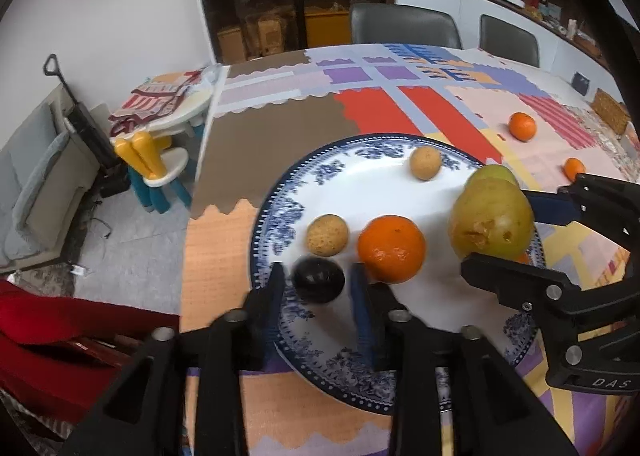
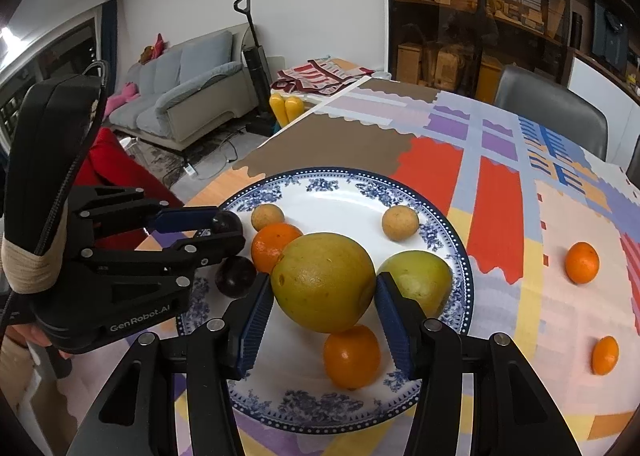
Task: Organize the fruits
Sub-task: 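Open the left gripper on the plate while the right gripper releases the pomelo, then move the left gripper to a mandarin while the right gripper reaches another mandarin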
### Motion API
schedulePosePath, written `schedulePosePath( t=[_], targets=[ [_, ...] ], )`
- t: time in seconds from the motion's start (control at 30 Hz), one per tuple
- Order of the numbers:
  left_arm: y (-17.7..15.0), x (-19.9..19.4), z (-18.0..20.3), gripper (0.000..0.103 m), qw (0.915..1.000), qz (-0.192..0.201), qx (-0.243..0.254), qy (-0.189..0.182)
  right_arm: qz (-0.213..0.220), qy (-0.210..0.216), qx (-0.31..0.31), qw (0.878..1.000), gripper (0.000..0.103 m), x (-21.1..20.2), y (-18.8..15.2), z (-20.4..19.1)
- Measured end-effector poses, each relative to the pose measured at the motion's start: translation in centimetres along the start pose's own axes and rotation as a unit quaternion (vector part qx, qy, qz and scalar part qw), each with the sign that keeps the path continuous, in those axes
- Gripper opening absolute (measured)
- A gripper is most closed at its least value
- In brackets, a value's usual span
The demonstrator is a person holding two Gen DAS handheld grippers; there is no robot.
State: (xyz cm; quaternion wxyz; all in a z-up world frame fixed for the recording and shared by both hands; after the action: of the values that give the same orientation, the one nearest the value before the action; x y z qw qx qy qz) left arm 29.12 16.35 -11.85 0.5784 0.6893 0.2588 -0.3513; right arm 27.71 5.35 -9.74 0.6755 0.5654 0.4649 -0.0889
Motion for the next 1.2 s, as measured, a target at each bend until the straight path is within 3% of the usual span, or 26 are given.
schedulePosePath(
  t=[0.13, 0.3, 0.53, 0.93, 1.2],
  targets=[
    [0.1, -1.1, -0.2, 0.042, 0.9999, 0.01, -0.005, 0.011, -0.009, 0.0, 0.006, 1.0, 0.054, 0.2, -0.1, 0.2],
    [0.0, -2.7, 0.0, 0.043, 0.9996, 0.018, -0.01, 0.018, 0.018, -0.007, 0.001, 1.0, 0.061, -1.2, 0.3, 0.2],
    [0.2, -5.7, 0.6, 0.05, 0.9987, 0.039, -0.027, 0.016, 0.046, -0.014, -0.004, 0.999, 0.061, -4.0, 0.8, -0.1],
    [1.2, -10.1, 4.6, 0.062, 0.9969, 0.077, -0.008, 0.011, 0.081, -0.046, 0.004, 0.996, 0.066, -9.8, -0.3, 1.3],
    [2.6, -11.4, 7.6, 0.064, 0.9954, 0.095, 0.008, -0.011, 0.086, -0.083, 0.029, 0.992, 0.066, -12.6, -1.5, 3.7]
  ],
)
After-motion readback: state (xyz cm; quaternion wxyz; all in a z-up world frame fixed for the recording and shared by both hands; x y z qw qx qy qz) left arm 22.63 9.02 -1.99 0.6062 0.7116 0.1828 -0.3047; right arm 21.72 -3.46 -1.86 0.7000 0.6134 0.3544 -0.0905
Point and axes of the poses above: each gripper's, at about its wrist camera, not at the fingertips, and x roughly the way its jaws point, z to its right, y to its top, the point moved 5 cm from there along x, roughly the way its jaws point, and after that the axes turned 1 degree about y, right-handed, at the moved point
